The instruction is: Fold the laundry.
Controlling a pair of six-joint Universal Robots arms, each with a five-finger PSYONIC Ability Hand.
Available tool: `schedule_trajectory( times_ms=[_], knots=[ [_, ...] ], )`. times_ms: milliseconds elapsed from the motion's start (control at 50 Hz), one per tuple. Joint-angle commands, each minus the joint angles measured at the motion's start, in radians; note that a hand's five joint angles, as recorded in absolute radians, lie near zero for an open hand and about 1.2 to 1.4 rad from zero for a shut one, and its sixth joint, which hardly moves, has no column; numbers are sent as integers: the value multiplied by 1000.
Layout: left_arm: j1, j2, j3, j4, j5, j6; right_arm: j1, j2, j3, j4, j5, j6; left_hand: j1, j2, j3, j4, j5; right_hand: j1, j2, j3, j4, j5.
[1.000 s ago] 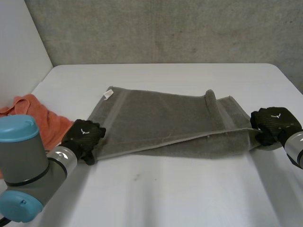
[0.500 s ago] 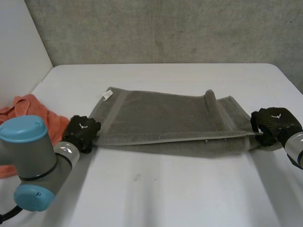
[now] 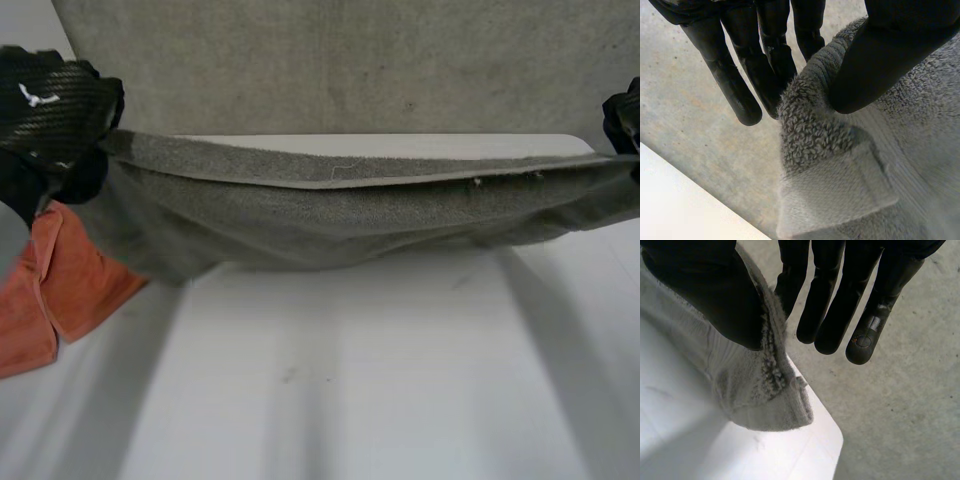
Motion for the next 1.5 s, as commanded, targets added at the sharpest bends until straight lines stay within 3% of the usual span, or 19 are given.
schedule_trajectory(
  times_ms=[20, 180, 320, 420, 480, 520, 580, 660, 940, 1060, 1160, 1300, 1380, 1500],
  knots=[
    [5, -94, 26, -62, 4, 9, 6, 116, -63, 164, 4, -153, 290, 205, 208, 198, 238, 411, 220, 215, 208, 230],
    [-1, -428, 115, -62, -2, 81, 55, 393, -159, 175, 77, -177, 290, 205, 208, 198, 238, 411, 220, 215, 208, 230],
    [-1, -700, 358, -28, -8, 179, 144, 663, -423, 127, 175, -78, 290, 205, 208, 198, 238, 411, 220, 215, 208, 230],
    [-4, -783, 574, 168, -29, 185, 177, 783, -717, -67, 200, 94, 290, 205, 208, 198, 238, 411, 220, 215, 208, 230],
    [-7, -778, 633, 308, -43, 181, 183, 797, -816, -173, 214, 160, 290, 205, 208, 198, 238, 411, 220, 215, 208, 230],
    [-13, -746, 655, 470, -63, 176, 195, 788, -879, -281, 221, 223, 290, 205, 208, 198, 238, 411, 220, 215, 208, 230],
    [-27, -668, 644, 634, -78, 146, 226, 721, -885, -446, 218, 303, 290, 205, 208, 198, 238, 411, 220, 215, 208, 230],
    [-24, -593, 601, 712, -101, 92, 226, 613, -825, -620, 228, 380, 290, 205, 208, 198, 238, 411, 220, 215, 208, 230],
    [-12, -551, 273, 669, -100, 13, 226, 541, -446, -648, 172, 378, 290, 205, 208, 198, 238, 411, 220, 215, 208, 230],
    [-10, -663, 126, 667, -94, 13, 212, 571, -220, -629, 67, 244, 290, 205, 208, 198, 238, 411, 220, 215, 208, 230],
    [-21, -763, 50, 664, -72, 23, 203, 630, -127, -545, 57, 98, 290, 205, 208, 198, 238, 411, 220, 215, 208, 230],
    [-24, -771, -16, 627, -66, 76, 135, 631, -55, -370, 71, -102, 290, 205, 208, 198, 238, 411, 220, 215, 208, 230],
    [-19, -705, -68, 532, -72, 121, 95, 613, -21, -257, 86, -151, 290, 205, 208, 198, 238, 411, 220, 215, 208, 230],
    [-22, -565, -160, 235, -72, 141, 20, 448, 87, 8, 80, -218, 290, 205, 208, 198, 238, 411, 220, 215, 208, 230]
  ],
)
